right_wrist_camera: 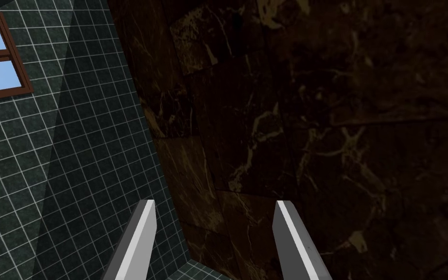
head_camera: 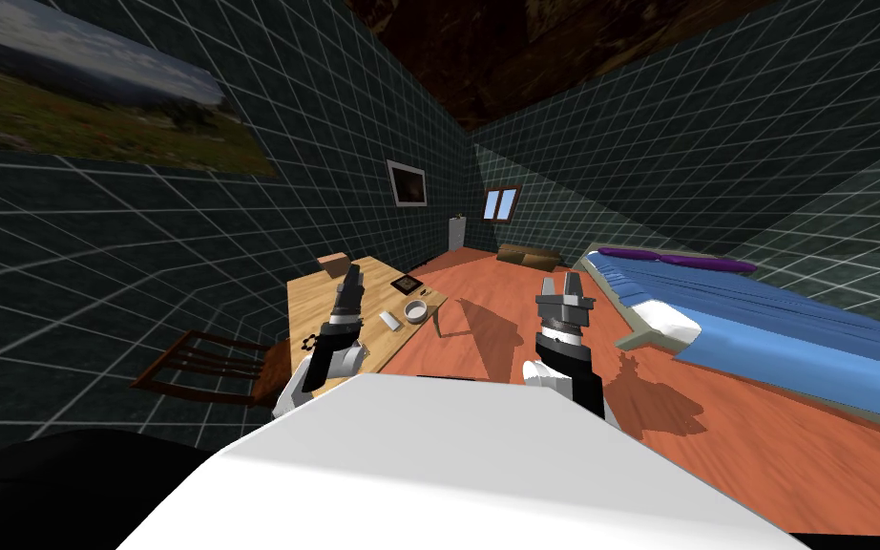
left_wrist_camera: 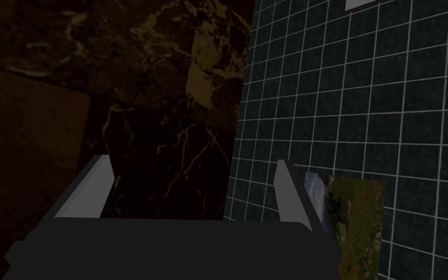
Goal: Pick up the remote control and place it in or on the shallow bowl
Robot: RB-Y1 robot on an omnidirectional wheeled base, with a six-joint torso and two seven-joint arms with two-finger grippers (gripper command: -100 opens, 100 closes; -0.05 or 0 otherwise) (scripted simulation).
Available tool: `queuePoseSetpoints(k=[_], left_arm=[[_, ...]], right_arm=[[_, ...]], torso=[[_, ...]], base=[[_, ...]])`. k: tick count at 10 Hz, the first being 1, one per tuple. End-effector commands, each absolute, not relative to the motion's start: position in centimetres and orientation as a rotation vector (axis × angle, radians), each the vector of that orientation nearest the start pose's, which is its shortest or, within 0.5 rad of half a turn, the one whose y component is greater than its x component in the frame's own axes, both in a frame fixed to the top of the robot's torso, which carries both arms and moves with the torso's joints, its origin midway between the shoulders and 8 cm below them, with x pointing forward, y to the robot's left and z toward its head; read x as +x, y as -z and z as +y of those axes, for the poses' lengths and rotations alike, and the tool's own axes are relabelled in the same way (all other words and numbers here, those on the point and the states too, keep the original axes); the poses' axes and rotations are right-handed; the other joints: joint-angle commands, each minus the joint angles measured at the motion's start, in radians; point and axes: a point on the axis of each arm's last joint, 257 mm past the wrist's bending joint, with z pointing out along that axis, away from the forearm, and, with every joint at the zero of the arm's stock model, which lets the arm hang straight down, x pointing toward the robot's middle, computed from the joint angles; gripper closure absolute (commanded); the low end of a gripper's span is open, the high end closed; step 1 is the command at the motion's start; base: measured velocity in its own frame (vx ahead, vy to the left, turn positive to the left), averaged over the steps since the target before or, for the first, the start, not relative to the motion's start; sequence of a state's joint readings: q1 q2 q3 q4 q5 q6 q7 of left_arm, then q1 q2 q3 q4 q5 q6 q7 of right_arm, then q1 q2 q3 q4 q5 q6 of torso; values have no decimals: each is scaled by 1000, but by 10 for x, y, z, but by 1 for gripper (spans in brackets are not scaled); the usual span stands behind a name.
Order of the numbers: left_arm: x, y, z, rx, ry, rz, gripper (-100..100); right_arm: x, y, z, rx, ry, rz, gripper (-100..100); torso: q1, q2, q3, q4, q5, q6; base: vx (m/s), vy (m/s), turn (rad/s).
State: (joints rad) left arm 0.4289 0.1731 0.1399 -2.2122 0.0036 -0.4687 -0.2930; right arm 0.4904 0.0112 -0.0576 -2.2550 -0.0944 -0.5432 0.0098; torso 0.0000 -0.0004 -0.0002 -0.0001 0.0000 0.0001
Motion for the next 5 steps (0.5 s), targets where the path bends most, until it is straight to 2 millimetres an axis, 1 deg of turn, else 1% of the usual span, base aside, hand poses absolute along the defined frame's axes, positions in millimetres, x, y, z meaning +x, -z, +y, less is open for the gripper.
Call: queuePoseSetpoints(k=[1, 2, 3, 4, 5], left_arm=[[375, -9, 325, -443, 844, 842, -100], [383, -1, 339, -459, 797, 868, -100], [384, 2, 340, -468, 793, 877, -100], [393, 12, 355, -489, 744, 905, -100], [394, 14, 356, -498, 740, 914, -100]], right_arm=[[336, -26, -310, 691, -1301, 521, 0], [336, -26, -310, 691, -1301, 521, 0], [336, -26, -310, 691, -1301, 521, 0], [336, -26, -310, 691, -1301, 521, 0], [336, -26, -310, 691, -1301, 521, 0]], torso=[[0, 0, 0, 0, 0, 0], [0, 0, 0, 0, 0, 0], [0, 0, 0, 0, 0, 0], [0, 0, 0, 0, 0, 0], [0, 0, 0, 0, 0, 0]], base=[[0, 0, 0], [6, -3, 7], [0, 0, 0], [6, -4, -3], [0, 0, 0]])
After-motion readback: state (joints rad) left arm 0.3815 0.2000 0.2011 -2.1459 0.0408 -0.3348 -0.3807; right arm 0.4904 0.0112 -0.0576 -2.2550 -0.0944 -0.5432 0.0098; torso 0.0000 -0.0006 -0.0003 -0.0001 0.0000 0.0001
